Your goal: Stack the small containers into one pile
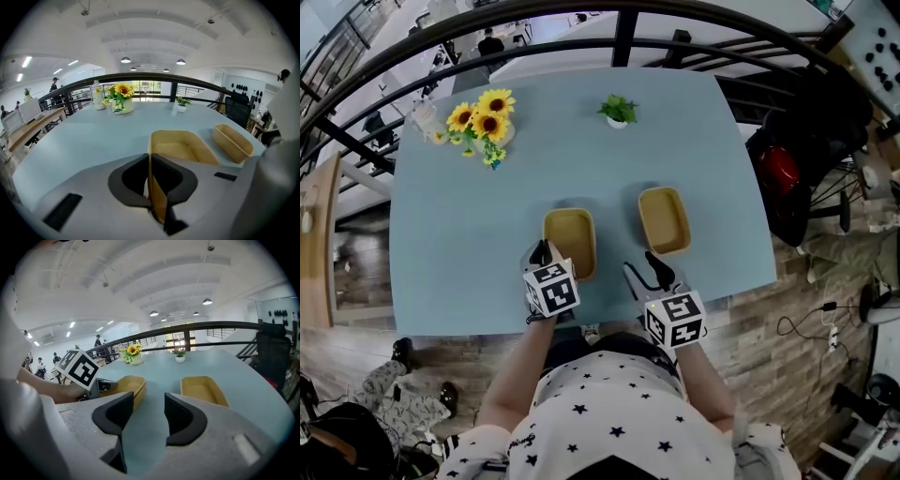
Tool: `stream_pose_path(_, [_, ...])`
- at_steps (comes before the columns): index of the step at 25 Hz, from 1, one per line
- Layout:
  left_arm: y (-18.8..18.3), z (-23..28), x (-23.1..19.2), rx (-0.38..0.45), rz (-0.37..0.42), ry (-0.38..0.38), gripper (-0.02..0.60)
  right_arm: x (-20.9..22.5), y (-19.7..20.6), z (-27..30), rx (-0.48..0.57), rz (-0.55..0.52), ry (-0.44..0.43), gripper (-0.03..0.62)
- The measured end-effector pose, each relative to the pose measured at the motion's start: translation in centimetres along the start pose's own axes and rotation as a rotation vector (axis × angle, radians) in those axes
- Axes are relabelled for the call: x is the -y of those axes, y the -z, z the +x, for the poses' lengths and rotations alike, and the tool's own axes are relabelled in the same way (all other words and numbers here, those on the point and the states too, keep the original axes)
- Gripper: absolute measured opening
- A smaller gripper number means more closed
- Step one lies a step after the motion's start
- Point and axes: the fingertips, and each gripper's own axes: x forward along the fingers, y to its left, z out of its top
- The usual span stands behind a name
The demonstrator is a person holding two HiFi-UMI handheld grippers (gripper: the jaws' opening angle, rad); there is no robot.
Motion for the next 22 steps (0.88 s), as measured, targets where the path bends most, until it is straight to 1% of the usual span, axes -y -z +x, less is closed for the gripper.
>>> stream_pose_path(5, [0.1,-0.1,0.0,0.0,0.001,-0.001,0.017,-0.2,-0.2,0.1,0.005,-0.004,-0.005,0.19])
stream_pose_path(8, [0.2,-0.1,0.2,-0.002,0.0,0.027,0.023,-0.1,-0.4,0.2,0.011,-0.005,-0.005,0.19])
stream_pose_path(9, [0.3,-0.1,0.3,-0.003,0.0,0.043,0.065,-0.1,-0.4,0.2,0.013,-0.005,-0.004,0.19])
stream_pose_path(10, [0.4,-0.2,0.3,-0.004,0.0,0.058,0.122,0.0,-0.5,0.3,0.014,-0.005,-0.002,0.19])
stream_pose_path(11, [0.4,-0.3,0.3,-0.003,-0.001,0.067,0.133,0.2,-0.5,0.3,0.014,-0.007,0.0,0.19])
stream_pose_path(13, [0.5,-0.7,0.0,-0.001,-0.009,0.071,0.135,0.6,-0.6,0.6,0.013,-0.014,0.005,0.19])
stream_pose_path(18, [1.4,-1.9,-1.0,-0.018,-0.074,0.071,0.135,1.8,-0.6,1.5,-0.001,-0.041,0.024,0.19])
stream_pose_path(22, [1.6,-3.1,-1.5,-0.008,-0.12,0.104,0.135,3.5,-0.5,2.7,-0.024,-0.071,0.054,0.19])
